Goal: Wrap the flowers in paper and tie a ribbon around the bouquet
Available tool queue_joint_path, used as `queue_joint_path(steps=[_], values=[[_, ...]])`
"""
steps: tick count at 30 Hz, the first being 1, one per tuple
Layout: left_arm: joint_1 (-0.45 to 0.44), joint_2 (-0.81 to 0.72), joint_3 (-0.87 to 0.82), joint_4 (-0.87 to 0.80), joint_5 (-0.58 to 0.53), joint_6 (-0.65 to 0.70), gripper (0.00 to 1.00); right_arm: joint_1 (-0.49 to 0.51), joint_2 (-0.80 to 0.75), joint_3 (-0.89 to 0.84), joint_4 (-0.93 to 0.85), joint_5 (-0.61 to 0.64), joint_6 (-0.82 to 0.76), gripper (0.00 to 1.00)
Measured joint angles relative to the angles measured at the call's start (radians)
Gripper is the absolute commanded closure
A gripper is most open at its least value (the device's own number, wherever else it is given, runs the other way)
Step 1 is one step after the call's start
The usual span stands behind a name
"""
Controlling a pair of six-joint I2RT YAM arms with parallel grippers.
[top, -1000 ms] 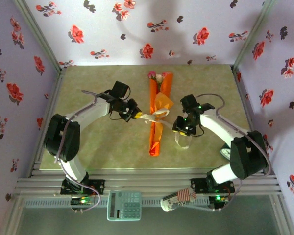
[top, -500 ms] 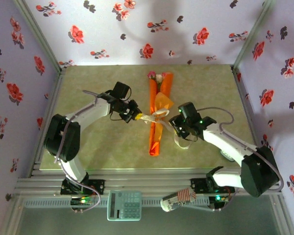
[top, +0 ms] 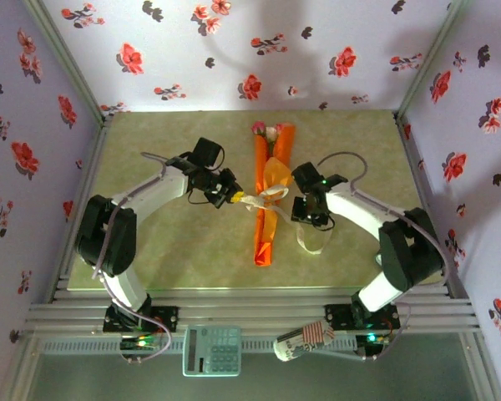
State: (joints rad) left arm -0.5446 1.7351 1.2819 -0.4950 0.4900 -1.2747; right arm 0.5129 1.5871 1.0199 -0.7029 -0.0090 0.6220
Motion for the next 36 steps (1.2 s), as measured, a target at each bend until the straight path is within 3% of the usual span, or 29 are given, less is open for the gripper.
queue_joint_path(steps=[6, 16, 19, 24, 29, 36], values=[[0.000, 0.000, 0.000, -0.001, 0.000, 0.000, 1.00, 0.000, 0.079, 0.001, -0.016, 0.002, -0.146, 0.55], [-0.003, 0.000, 0.000, 0.000, 0.000, 0.000, 1.00, 0.000, 0.174, 0.034, 0.000, -0.015, -0.177, 0.59], [-0.004, 0.000, 0.000, 0.000, 0.000, 0.000, 1.00, 0.000, 0.177, 0.039, -0.007, -0.013, -0.174, 0.65], [-0.007, 0.000, 0.000, 0.000, 0.000, 0.000, 1.00, 0.003, 0.181, 0.047, -0.016, 0.011, -0.158, 0.99], [-0.007, 0.000, 0.000, 0.000, 0.000, 0.000, 1.00, 0.032, 0.148, 0.039, 0.069, -0.018, -0.139, 1.00], [-0.007, 0.000, 0.000, 0.000, 0.000, 0.000, 1.00, 0.072, -0.078, 0.014, 0.217, -0.111, -0.082, 1.00]])
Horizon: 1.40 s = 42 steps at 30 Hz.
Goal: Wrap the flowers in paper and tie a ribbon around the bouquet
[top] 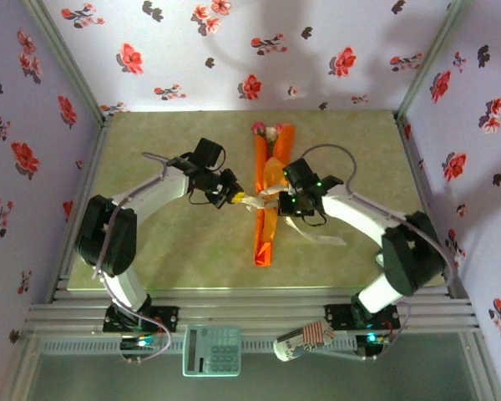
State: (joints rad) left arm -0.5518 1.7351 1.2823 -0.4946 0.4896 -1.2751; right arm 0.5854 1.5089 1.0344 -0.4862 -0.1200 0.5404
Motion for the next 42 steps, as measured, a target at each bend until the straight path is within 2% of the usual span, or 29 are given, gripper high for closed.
queue_joint_path(steps=[5, 17, 27, 35, 42], values=[[0.000, 0.000, 0.000, 0.000, 0.000, 0.000, 1.00, 0.000, -0.079, -0.012, 0.086, -0.054, 0.047, 1.00], [0.000, 0.000, 0.000, 0.000, 0.000, 0.000, 1.00, -0.018, -0.092, -0.045, 0.264, -0.074, 0.125, 1.00], [0.000, 0.000, 0.000, 0.000, 0.000, 0.000, 1.00, -0.031, -0.105, -0.051, 0.349, -0.155, 0.142, 1.00], [-0.005, 0.000, 0.000, 0.000, 0.000, -0.001, 1.00, -0.093, -0.062, -0.146, 0.445, -0.226, 0.146, 1.00], [-0.006, 0.000, 0.000, 0.000, 0.000, -0.001, 1.00, -0.108, -0.039, -0.240, 0.507, -0.284, 0.150, 1.00]])
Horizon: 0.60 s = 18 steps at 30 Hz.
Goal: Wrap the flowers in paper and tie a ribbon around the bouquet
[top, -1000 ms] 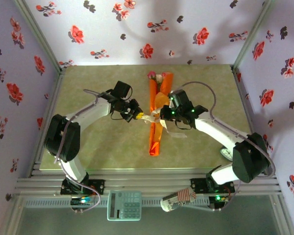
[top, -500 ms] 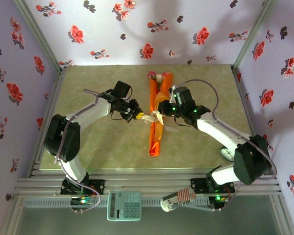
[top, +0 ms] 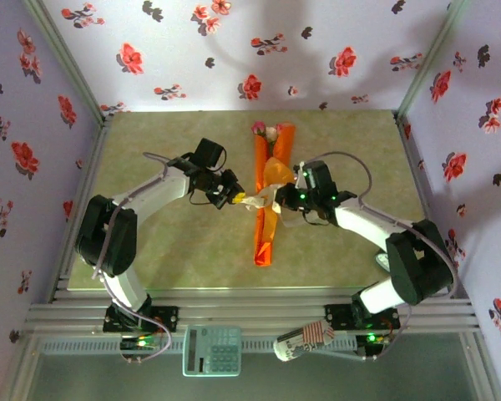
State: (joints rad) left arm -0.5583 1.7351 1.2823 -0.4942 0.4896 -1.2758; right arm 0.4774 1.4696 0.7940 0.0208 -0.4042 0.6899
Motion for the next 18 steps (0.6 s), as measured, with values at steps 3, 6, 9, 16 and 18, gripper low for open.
queue_joint_path(steps=[3, 6, 9, 16, 18], values=[[0.000, 0.001, 0.000, 0.000, 0.000, 0.000, 1.00, 0.000, -0.010, -0.046, 0.021, -0.012, 0.001, 1.00], [-0.001, 0.004, 0.000, 0.000, 0.000, 0.000, 1.00, 0.000, -0.014, -0.075, 0.026, -0.019, 0.003, 1.00], [-0.002, 0.006, 0.000, 0.000, 0.000, 0.000, 1.00, 0.000, -0.015, -0.085, 0.029, -0.019, 0.003, 1.00], [-0.003, 0.008, 0.000, -0.002, -0.001, 0.000, 1.00, 0.000, -0.054, -0.097, 0.018, -0.015, 0.015, 1.00], [-0.003, 0.008, 0.000, -0.006, -0.001, 0.000, 1.00, 0.000, -0.078, -0.098, 0.003, -0.010, 0.022, 1.00]])
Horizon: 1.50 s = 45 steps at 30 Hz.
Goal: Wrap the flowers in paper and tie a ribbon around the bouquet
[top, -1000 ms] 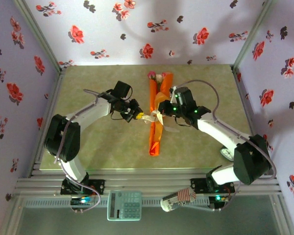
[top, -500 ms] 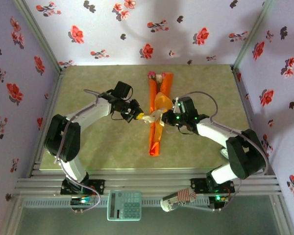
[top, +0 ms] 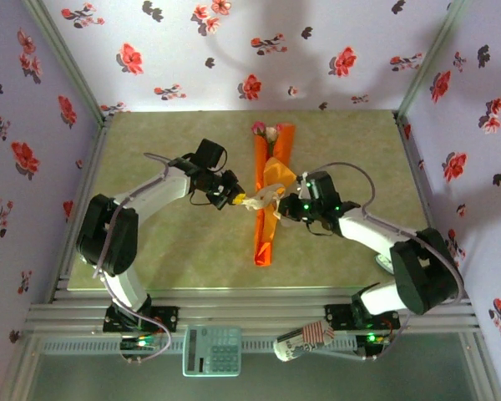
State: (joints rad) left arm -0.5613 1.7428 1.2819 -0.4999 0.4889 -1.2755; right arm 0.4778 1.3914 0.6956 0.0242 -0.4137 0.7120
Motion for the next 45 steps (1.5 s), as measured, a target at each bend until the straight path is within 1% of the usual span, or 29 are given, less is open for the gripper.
queue_joint_path(steps=[5, 9, 13, 17, 23, 28, 31, 34, 35, 37, 39, 41, 45], values=[[-0.001, 0.000, 0.000, -0.015, -0.005, 0.000, 1.00, 0.000, -0.065, -0.011, -0.037, 0.024, 0.017, 1.00], [-0.003, -0.002, -0.018, -0.037, -0.014, 0.000, 0.99, 0.001, -0.060, -0.011, -0.048, 0.026, 0.022, 1.00], [-0.008, -0.002, -0.059, -0.050, -0.018, 0.000, 0.93, 0.002, -0.008, -0.008, -0.050, 0.029, 0.022, 1.00], [-0.012, -0.002, -0.093, -0.063, -0.018, 0.001, 0.75, 0.003, 0.025, 0.015, -0.053, 0.032, 0.022, 1.00], [-0.012, -0.006, -0.100, -0.081, -0.023, 0.004, 0.57, 0.006, 0.026, 0.058, -0.056, 0.037, 0.022, 1.00], [-0.012, -0.056, -0.099, -0.163, -0.048, 0.026, 0.56, 0.006, 0.032, 0.074, -0.064, 0.040, 0.022, 1.00], [-0.012, -0.097, -0.074, -0.244, -0.085, 0.057, 0.55, 0.006, 0.037, 0.074, -0.071, 0.042, 0.022, 1.00], [-0.012, -0.092, 0.020, -0.305, -0.116, 0.120, 0.56, 0.006, 0.046, 0.074, -0.075, 0.043, 0.022, 1.00], [-0.012, -0.072, 0.077, -0.319, -0.121, 0.158, 0.57, 0.006, 0.048, 0.074, -0.075, 0.044, 0.022, 1.00], [-0.016, -0.006, 0.210, -0.344, -0.131, 0.245, 0.60, 0.006, 0.050, 0.075, -0.076, 0.044, 0.022, 1.00], [-0.024, 0.090, 0.365, -0.357, -0.145, 0.354, 0.60, 0.006, 0.051, 0.076, -0.076, 0.044, 0.022, 1.00], [-0.034, 0.175, 0.470, -0.357, -0.150, 0.456, 0.60, 0.006, 0.051, 0.076, -0.076, 0.044, 0.022, 1.00], [-0.050, 0.298, 0.547, -0.376, -0.156, 0.625, 0.60, 0.006, 0.051, 0.082, -0.082, 0.045, 0.023, 1.00]])
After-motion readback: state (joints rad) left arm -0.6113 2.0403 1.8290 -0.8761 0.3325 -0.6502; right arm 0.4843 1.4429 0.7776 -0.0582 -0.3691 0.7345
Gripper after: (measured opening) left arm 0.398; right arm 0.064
